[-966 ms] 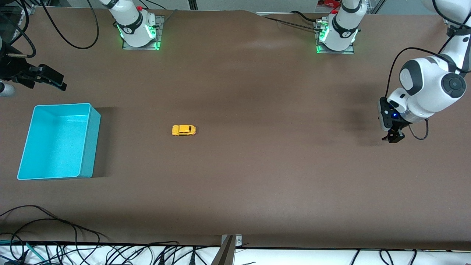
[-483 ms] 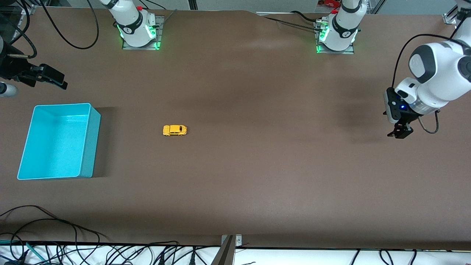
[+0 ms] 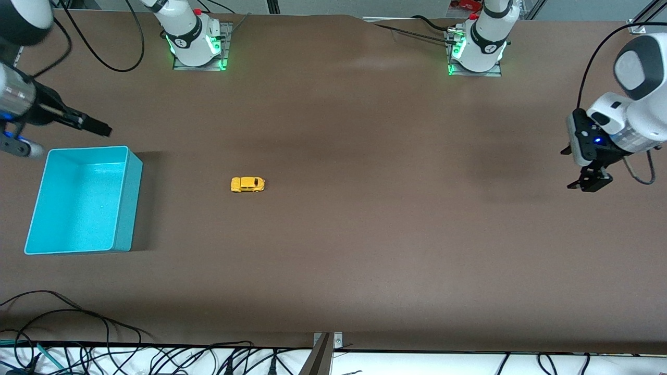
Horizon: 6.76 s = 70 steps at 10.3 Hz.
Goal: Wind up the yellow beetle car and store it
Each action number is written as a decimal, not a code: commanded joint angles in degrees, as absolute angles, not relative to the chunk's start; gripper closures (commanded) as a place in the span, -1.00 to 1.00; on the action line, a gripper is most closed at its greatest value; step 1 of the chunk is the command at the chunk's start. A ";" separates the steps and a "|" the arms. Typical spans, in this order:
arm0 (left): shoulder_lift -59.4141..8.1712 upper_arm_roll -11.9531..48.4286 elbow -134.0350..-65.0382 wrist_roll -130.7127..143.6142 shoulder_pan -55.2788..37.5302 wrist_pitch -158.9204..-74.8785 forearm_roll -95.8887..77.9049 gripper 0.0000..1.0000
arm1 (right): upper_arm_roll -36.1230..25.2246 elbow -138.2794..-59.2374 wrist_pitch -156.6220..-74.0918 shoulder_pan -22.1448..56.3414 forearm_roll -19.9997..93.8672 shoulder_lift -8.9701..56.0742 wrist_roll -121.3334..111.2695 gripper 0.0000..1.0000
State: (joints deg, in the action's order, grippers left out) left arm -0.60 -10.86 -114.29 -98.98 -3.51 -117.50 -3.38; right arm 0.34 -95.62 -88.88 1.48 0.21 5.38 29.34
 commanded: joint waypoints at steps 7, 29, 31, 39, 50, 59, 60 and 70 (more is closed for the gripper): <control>2.98 -8.00 -93.45 -55.48 -3.69 -86.87 1.23 -1.00 | 0.44 -96.85 -107.81 16.76 1.49 21.43 84.22 -1.00; 2.37 -0.79 -85.25 -6.42 -3.43 -78.84 0.00 -1.00 | -0.09 -103.40 -122.57 24.26 -2.37 27.42 106.63 0.71; 2.37 -0.79 -85.25 -6.42 -3.51 -78.84 0.00 -1.00 | -0.09 -96.19 -114.56 22.07 -2.37 27.42 100.93 0.71; 2.37 -0.79 -85.25 -6.50 -3.52 -78.40 0.09 -1.00 | -8.58 -84.02 -97.93 10.81 -1.67 26.37 54.12 0.70; 2.29 -0.88 -85.34 -6.50 -3.34 -78.31 0.09 -1.00 | -18.37 -104.23 -120.83 -2.55 3.95 31.19 14.32 0.56; 2.29 -0.97 -85.34 -6.59 -3.08 -78.31 0.09 -1.00 | -17.93 -91.35 -105.86 -1.50 3.87 31.73 13.62 -1.00; 2.29 -0.97 -85.34 -6.59 -2.99 -78.31 0.09 -1.00 | -16.89 -87.49 -101.99 -1.23 3.78 31.47 13.62 -1.00; 2.29 -1.05 -85.34 -6.59 -2.90 -78.31 0.09 -1.00 | -4.84 -74.90 -89.38 -0.09 3.08 16.49 6.18 -1.00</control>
